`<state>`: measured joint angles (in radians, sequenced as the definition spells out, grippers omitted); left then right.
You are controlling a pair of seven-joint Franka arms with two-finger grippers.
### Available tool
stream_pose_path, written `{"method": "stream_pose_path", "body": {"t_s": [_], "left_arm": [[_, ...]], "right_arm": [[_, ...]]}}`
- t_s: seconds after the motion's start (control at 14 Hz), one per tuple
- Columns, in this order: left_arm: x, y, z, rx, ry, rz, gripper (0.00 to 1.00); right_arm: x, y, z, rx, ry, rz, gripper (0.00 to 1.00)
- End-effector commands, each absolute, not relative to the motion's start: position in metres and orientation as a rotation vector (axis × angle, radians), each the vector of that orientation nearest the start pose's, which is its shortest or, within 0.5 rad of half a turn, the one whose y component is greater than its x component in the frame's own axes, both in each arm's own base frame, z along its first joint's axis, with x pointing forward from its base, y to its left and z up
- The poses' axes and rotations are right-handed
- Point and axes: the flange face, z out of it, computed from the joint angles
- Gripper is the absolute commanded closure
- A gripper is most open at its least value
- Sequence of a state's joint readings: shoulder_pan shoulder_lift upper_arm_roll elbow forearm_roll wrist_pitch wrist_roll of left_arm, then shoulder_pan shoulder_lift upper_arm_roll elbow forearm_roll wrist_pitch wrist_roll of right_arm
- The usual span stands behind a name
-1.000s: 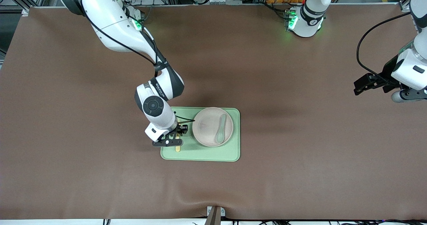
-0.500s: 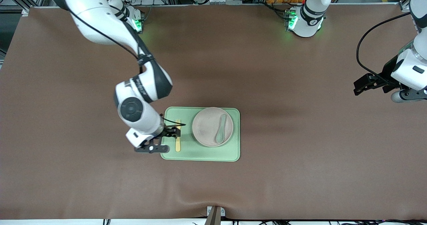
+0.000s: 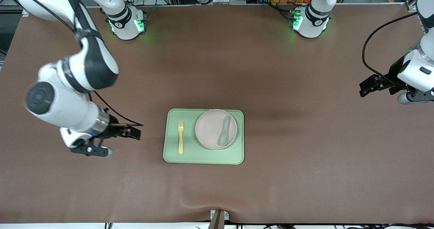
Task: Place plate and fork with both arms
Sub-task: 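Open the right gripper and withdraw it from the tray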
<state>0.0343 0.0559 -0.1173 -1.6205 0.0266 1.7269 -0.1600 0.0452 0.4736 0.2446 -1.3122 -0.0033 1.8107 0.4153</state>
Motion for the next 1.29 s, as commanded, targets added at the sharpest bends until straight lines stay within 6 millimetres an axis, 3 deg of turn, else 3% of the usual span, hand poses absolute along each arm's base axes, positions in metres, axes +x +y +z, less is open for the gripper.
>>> {"method": "stream_pose_path", "body": {"t_s": [0.0, 0.14, 0.36, 0.5, 0.71, 0.86, 1.0, 1.21], "left_arm": [[0.579, -0.053, 0.590, -3.145, -0.103, -0.097, 0.00], [0.579, -0.053, 0.590, -3.145, -0.103, -0.094, 0.00], [0.578, -0.052, 0.591, -3.144, -0.103, -0.094, 0.00], [0.577, -0.052, 0.592, -3.144, -0.100, -0.099, 0.00], [0.577, -0.051, 0.592, -3.144, -0.098, -0.097, 0.00], [0.578, -0.050, 0.592, -3.143, -0.093, -0.102, 0.00], [0.578, -0.050, 0.592, -3.143, -0.090, -0.102, 0.00], [0.578, -0.050, 0.593, -3.140, -0.080, -0.102, 0.00]], "right_arm": [[0.648, 0.151, 0.539, -3.043, 0.199, -0.012, 0.00], [0.622, 0.124, 0.582, -3.082, 0.155, 0.006, 0.00], [0.582, 0.097, 0.617, -3.105, 0.193, -0.026, 0.00], [0.560, 0.076, 0.629, -3.117, 0.201, -0.048, 0.00], [0.524, 0.051, 0.623, -3.131, 0.206, -0.064, 0.00], [0.521, 0.046, 0.623, -3.136, 0.156, -0.062, 0.00], [0.529, 0.026, 0.627, -3.130, 0.171, -0.081, 0.00], [0.561, 0.012, 0.634, -3.111, 0.113, -0.105, 0.00]]}}
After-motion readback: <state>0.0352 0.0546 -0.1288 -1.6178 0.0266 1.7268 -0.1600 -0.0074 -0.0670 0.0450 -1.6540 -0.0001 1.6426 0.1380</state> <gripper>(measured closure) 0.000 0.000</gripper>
